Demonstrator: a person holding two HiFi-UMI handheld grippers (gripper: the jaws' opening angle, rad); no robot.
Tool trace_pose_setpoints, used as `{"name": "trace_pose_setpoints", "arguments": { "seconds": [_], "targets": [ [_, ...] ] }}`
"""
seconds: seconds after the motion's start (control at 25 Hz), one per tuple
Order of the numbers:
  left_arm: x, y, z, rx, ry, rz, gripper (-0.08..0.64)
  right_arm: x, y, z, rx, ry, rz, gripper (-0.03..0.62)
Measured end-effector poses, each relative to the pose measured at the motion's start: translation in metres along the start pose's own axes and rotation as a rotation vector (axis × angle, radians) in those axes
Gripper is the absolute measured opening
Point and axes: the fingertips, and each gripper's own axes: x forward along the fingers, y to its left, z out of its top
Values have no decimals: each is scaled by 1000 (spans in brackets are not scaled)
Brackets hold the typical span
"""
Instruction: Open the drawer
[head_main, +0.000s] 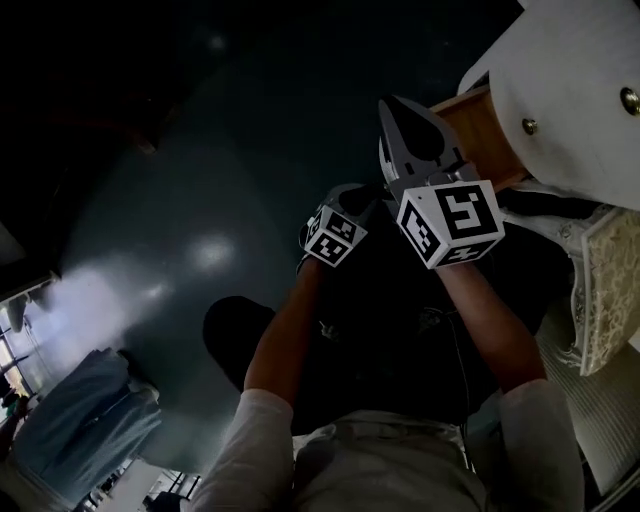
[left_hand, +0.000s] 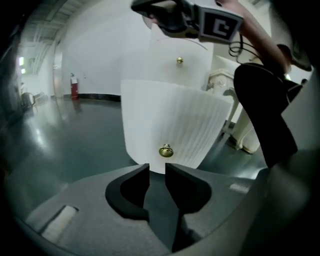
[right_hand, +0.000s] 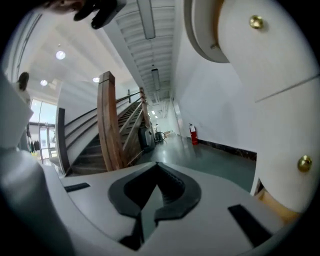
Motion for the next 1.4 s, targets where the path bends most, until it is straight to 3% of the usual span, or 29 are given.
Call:
{"name": "trace_pose_setpoints", "arguments": {
  "seconds": [0.08,0.16,0.32,0.36,0.44,0.6,0.8,1.0,1.2,1.4],
  "targets": [
    [-19,13,2,-84,-6,69,104,-7,-10,0,101,38,-18,15],
    [-43,23,13,-131,-10,111,104,-20,-21,3,125,59,-59,15],
    [-105,50,55,-124,20,130,104,-70,-55,12,-158,68,-254,15],
    [-124,57,65,-122,39,138,104,-84,-60,10,-192,87,-294,15],
    [-166,68,84,-144,68,173,104,-114,-66,-3,-169,178,-363,15],
    [-238,64,118,-229,91,239,103,-172,-62,-8,-26,373,-461,15],
    [-300,6,168,-300,111,236,98,-203,-29,39,-54,548,-417,15],
    [-338,-61,244,-387,43,228,98,-229,1,100,-123,662,-317,15],
    [-387,-107,302,-474,6,274,98,-259,27,153,-143,740,-245,15],
    [-428,-135,349,-421,-28,220,98,-274,48,201,-127,759,-204,15]
  ]
}}
